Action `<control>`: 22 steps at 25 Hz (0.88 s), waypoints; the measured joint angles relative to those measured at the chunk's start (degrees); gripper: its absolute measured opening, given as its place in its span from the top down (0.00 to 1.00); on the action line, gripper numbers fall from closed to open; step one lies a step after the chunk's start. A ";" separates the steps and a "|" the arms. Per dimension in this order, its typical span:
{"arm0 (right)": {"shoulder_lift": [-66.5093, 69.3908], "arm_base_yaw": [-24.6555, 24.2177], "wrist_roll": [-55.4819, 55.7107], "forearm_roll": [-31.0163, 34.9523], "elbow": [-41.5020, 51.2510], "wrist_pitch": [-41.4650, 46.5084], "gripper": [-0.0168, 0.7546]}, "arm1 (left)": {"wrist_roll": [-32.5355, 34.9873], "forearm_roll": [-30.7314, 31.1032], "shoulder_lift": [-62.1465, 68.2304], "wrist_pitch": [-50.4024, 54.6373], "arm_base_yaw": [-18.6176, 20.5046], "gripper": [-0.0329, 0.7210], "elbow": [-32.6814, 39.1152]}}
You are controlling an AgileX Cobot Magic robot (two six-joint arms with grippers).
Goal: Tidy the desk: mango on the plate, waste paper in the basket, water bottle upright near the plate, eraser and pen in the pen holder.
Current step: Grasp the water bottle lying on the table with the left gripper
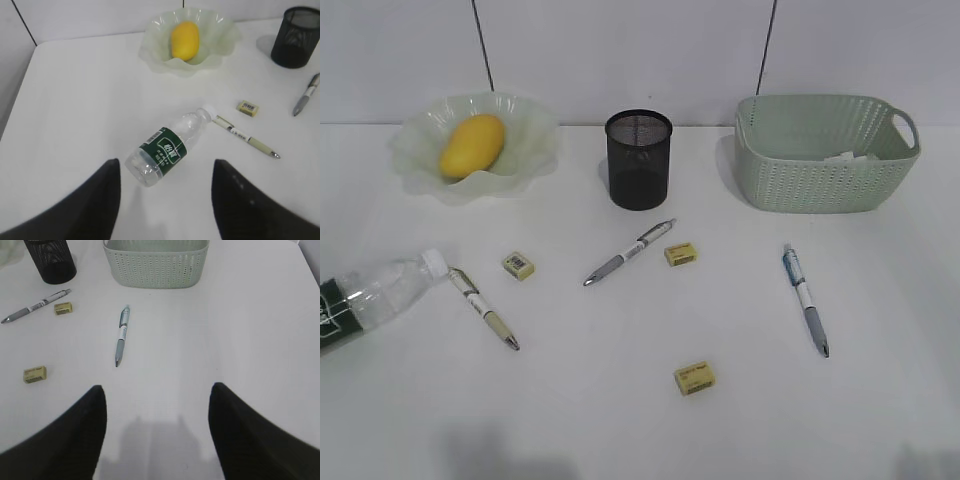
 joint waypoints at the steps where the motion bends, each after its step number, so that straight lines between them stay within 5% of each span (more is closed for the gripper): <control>1: 0.00 0.00 0.05 0.00 0.00 0.00 0.32 | 0.72 0.00 1.84 -0.72 0.00 0.37 -0.10; 12: 0.00 0.00 0.05 0.00 0.00 0.00 0.33 | 2.74 0.00 20.60 -10.02 -0.30 0.35 -0.65; 22: 0.00 0.00 0.05 0.05 0.00 0.00 0.33 | 16.56 -1.00 46.58 -4.14 -2.65 0.35 -9.33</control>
